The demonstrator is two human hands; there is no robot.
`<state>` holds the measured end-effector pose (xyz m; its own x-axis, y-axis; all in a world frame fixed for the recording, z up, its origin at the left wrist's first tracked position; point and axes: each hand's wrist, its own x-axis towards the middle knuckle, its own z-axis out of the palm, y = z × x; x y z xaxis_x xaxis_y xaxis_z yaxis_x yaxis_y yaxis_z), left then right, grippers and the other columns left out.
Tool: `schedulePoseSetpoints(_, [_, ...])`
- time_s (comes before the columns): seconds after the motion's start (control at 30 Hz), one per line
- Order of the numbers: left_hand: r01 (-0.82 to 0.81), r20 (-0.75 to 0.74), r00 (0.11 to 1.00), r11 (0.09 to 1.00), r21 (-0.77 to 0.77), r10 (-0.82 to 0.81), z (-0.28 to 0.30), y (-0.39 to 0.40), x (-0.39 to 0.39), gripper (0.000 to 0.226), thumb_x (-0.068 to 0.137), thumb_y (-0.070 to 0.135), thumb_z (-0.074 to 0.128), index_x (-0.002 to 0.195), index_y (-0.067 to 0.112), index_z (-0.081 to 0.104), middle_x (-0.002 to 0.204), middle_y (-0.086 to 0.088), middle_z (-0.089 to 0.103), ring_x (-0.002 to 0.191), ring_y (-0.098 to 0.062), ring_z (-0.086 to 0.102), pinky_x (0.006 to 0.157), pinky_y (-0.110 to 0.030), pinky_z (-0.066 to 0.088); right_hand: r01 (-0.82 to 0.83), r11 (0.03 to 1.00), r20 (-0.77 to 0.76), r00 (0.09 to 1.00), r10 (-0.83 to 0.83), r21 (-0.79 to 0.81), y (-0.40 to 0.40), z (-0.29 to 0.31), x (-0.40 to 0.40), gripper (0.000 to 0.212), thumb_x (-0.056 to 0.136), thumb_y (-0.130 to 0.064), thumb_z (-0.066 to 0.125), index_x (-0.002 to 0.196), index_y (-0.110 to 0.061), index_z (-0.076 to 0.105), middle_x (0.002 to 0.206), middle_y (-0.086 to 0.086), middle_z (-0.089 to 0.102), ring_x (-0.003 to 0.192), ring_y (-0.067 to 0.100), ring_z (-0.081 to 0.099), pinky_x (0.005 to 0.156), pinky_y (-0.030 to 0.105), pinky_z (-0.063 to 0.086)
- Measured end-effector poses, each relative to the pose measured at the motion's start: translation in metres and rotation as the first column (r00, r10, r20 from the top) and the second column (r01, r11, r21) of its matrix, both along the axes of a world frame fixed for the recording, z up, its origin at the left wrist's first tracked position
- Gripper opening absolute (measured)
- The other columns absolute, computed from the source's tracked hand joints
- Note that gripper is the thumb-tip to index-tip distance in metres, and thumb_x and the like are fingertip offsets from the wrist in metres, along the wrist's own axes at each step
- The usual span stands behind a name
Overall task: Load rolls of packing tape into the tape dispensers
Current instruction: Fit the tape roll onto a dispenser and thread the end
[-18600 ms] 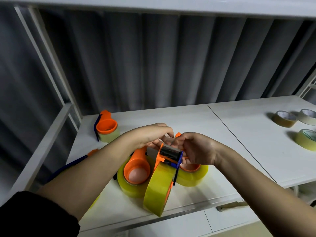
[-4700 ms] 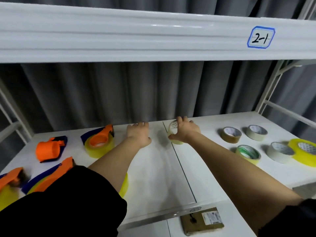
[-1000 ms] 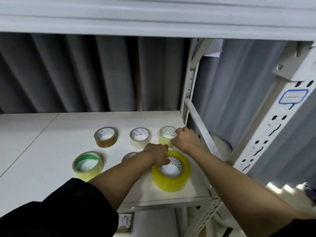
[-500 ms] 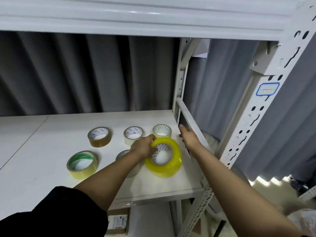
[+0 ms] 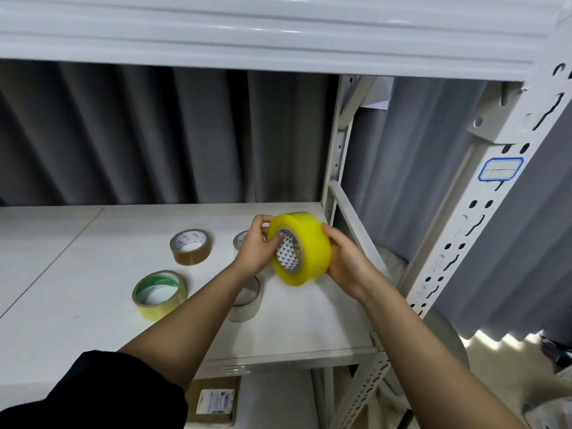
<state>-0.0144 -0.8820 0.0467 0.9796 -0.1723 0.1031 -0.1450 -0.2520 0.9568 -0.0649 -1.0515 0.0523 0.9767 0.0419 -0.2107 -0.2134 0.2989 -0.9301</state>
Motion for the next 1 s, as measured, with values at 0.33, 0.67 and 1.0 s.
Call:
schedulePoseSetpoints(0.33, [-0.142,-0.136,0.984,0.962,-0.233,0.112,0.002,-0.009,-0.022,0.025,0.098,0.021,0.045,0.122,0.015,0.049,0.119,-0.006,0.055,0.109,-0.018,0.056,0.094,-0.030,0.046,-0.024,0.998,0.139,0.990,0.016,0.057,0.018,-0.003,0.006,0.037,0.091,-0.015,0.056,0.124,0.000,0.056,0.109,0.015,0.067,0.094,0.025,0.065,0.093,0.041,0.049])
schedulePoseSetpoints(0.67, [0.036,0.069,0.997,0.999,0.027,-0.038,0.010,0.014,-0.028,0.036,0.087,0.015,0.068,0.120,0.010,0.055,0.093,0.003,0.062,0.077,0.003,0.062,0.072,-0.012,0.051,-0.017,0.998,0.090,0.996,0.011,0.066,0.053,0.012,0.028,0.031,0.091,-0.012,0.057,0.119,0.000,0.050,0.115,0.029,0.063,0.093,0.036,0.069,0.080,0.044,0.058])
schedulePoseSetpoints(1.0, [0.000,0.111,0.994,1.000,0.003,0.000,0.010,0.092,-0.002,0.042,0.080,0.003,0.073,0.117,0.007,0.054,0.084,0.006,0.059,0.075,-0.010,0.061,0.077,-0.028,0.055,-0.023,0.975,0.211,0.975,0.071,-0.220,0.124,0.019,0.041,0.025,0.094,-0.013,0.058,0.117,-0.004,0.055,0.094,0.003,0.070,0.071,0.003,0.069,0.057,0.015,0.050])
